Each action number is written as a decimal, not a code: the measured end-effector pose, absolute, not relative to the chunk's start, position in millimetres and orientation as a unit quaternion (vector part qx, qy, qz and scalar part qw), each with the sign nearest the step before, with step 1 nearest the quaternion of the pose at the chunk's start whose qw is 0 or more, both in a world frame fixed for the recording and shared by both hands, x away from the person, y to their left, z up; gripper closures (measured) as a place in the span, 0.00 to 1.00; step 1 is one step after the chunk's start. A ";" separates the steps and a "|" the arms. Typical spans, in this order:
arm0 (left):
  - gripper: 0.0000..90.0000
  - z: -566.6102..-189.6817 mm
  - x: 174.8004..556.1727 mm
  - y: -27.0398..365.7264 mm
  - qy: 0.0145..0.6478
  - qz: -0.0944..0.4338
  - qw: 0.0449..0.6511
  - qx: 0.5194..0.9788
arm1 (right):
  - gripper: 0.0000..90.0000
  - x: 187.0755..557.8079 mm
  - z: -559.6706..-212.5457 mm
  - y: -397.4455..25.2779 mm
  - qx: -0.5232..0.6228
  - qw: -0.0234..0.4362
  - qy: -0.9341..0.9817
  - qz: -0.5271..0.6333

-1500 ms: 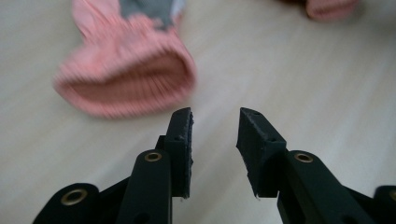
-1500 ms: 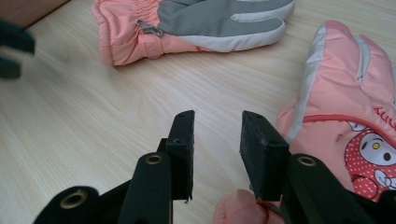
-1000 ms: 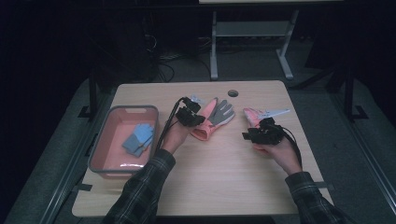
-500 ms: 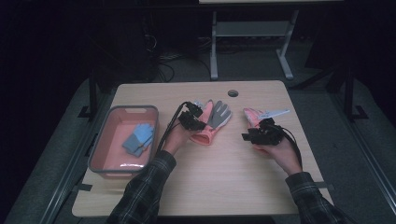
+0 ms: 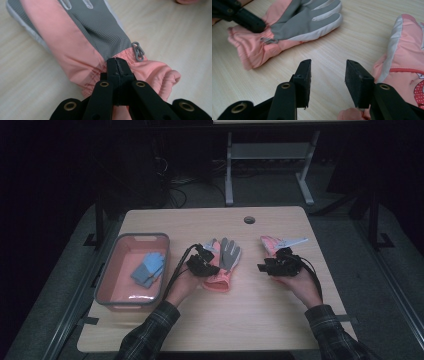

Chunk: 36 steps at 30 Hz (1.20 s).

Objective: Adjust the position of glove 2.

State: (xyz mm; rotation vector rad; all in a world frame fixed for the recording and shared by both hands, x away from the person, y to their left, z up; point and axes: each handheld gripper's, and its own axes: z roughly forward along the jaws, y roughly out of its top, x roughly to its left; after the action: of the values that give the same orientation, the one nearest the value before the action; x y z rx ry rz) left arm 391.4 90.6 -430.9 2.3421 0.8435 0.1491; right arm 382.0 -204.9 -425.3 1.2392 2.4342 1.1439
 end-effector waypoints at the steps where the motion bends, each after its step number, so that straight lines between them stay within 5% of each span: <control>1: 1.00 -431.0 387.9 91.3 0.318 0.054 0.319 0.891 | 0.62 381.8 -425.1 -204.7 0.416 0.089 0.820 0.384; 25: 1.00 -433.5 320.5 85.5 0.266 0.011 0.346 0.899 | 0.62 379.3 -428.0 -200.3 0.408 0.086 0.826 0.380; 36: 1.00 -417.7 309.7 113.5 0.294 0.055 0.354 0.886 | 0.62 377.6 -427.2 -201.9 0.406 0.087 0.825 0.383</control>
State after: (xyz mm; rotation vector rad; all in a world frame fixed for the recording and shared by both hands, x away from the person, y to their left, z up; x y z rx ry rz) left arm 309.7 113.5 -417.7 2.2898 0.7602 0.1423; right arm 377.6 -201.9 -427.2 1.2103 2.4560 1.1416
